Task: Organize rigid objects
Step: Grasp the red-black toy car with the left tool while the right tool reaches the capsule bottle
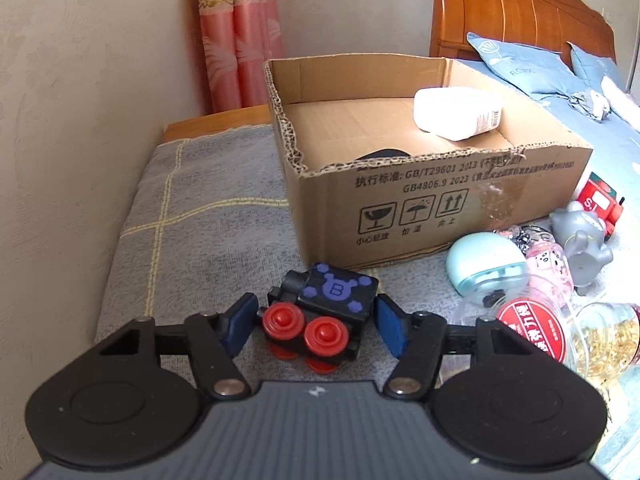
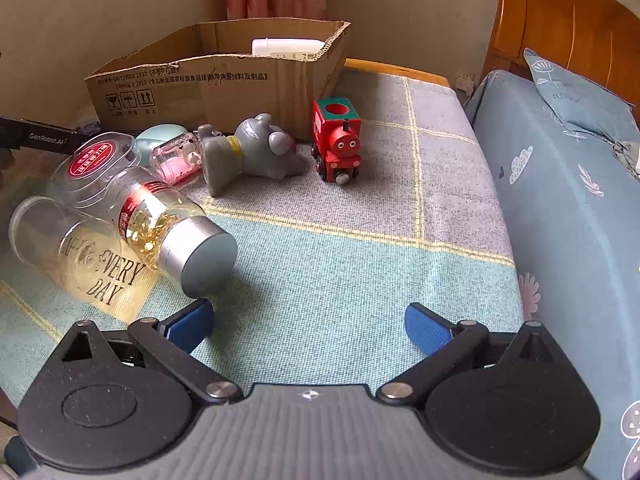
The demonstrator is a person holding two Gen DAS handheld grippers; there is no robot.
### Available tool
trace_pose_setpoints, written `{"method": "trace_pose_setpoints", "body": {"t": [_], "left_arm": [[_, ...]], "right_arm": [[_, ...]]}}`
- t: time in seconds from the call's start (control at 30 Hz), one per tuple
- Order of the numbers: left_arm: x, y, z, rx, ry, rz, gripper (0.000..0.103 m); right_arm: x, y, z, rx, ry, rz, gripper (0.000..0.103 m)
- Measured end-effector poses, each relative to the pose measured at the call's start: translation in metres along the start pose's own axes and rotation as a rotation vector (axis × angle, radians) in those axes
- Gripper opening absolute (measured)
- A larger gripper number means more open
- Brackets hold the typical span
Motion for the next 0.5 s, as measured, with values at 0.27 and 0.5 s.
{"method": "trace_pose_setpoints", "body": {"t": [0.27,0.5], "left_arm": [[-0.002,0.011,-0.011,0.014,0.008,-0.008,0.063],[-0.001,0.026,-0.026,0.025,0.028,-0.016,0.062]], "right_arm": [[-0.004,-0.01,0.019,-0.015,-0.005,-0.01,0.103],[-0.025,-0.015,0.038,-0.016,-0.065,-0.011,0.103]]}}
Point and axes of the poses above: each gripper's, at about its wrist camera, not at the fingertips, and y roughly against the way its jaws point, x to its left, z to its top, the point moved 10 cm from there along -y, roughly the way its jaws point, and after that the axes turned 12 degrees about y, right-handed, at the moved point
